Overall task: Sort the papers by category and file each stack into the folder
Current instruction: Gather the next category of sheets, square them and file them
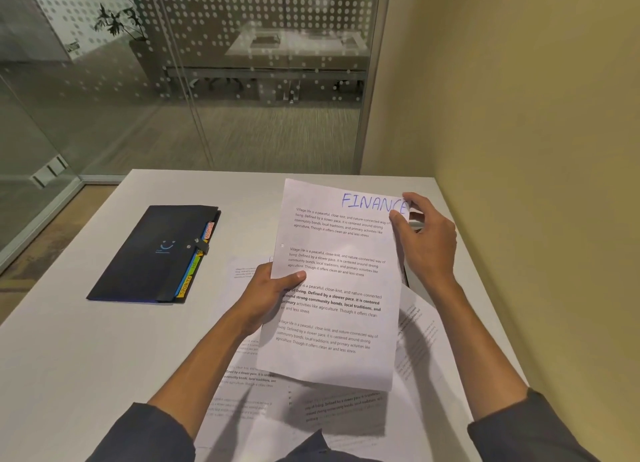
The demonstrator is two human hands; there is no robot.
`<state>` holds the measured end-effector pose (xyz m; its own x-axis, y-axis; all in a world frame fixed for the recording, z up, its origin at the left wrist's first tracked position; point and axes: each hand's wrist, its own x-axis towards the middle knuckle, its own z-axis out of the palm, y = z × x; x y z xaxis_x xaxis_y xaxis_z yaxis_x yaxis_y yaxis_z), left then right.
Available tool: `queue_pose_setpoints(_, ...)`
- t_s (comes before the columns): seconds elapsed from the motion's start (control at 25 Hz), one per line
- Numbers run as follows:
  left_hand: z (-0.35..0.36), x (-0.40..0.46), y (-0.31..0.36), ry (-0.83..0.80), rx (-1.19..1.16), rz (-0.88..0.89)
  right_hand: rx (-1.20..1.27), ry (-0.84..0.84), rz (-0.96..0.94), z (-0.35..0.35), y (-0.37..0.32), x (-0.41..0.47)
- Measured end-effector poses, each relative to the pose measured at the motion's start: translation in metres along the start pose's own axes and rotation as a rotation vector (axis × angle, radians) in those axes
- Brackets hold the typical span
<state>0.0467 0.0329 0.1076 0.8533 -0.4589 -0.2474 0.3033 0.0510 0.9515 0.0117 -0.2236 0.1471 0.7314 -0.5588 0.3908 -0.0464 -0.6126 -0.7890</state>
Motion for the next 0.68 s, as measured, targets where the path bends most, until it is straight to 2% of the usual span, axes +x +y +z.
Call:
queue_pose_setpoints(0.16, 0.000, 0.001, -0.002, 0.003, -0.019, 0.004, -0.040, 0.038, -0.100, 0.002, 0.006, -0.004)
queue_pose_setpoints(0.44, -0.003, 0.004, -0.004, 0.007, -0.011, -0.003, -0.246, 0.031, -0.279, 0.004, 0.014, -0.011)
queue_pose_setpoints(0.68, -0.005, 0.004, -0.005, 0.015, -0.003, -0.008, -0.113, 0.027, -0.218, 0.002, 0.010, -0.009)
